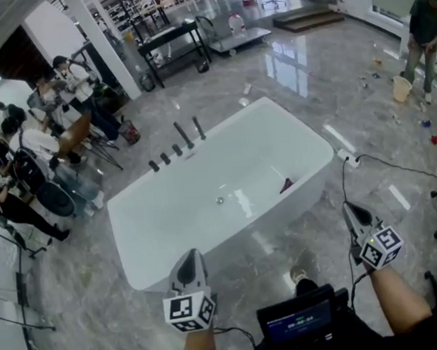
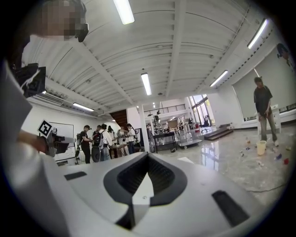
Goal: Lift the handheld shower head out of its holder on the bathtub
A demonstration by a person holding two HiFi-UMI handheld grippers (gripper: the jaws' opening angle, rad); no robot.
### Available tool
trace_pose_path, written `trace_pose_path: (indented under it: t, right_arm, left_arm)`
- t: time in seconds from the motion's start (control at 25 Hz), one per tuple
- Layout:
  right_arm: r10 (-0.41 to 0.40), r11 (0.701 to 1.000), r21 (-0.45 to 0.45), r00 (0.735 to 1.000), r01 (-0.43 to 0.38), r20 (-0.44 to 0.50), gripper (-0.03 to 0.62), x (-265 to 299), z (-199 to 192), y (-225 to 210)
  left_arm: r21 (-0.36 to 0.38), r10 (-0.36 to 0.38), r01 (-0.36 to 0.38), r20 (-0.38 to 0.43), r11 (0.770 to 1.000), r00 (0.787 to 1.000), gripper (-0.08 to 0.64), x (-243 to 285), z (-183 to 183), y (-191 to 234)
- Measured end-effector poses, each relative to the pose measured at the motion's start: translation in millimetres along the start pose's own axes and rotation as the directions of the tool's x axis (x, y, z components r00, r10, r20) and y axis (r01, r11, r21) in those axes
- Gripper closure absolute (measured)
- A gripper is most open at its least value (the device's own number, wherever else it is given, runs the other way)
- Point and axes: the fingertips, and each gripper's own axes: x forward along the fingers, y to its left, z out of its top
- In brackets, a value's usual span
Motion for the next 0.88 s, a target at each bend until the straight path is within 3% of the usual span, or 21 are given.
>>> trace_pose_path:
  t: [0.48,0.88]
  right_arm:
    - [0.0,1.0,0.018,1.0,0.0,0.01,0.589,76,12,-42]
    - [0.066,0.998,0.025,0.997,-0.065,-0.028,0.589,140,6,-76]
  left_arm:
    - [0.002,0.047,-0.047,-0.03,0.999,0.998,0.552,61,14,28]
    - [-0.006,0.081,-0.081,-0.053,0.997,0.995,0.552,127,21,27]
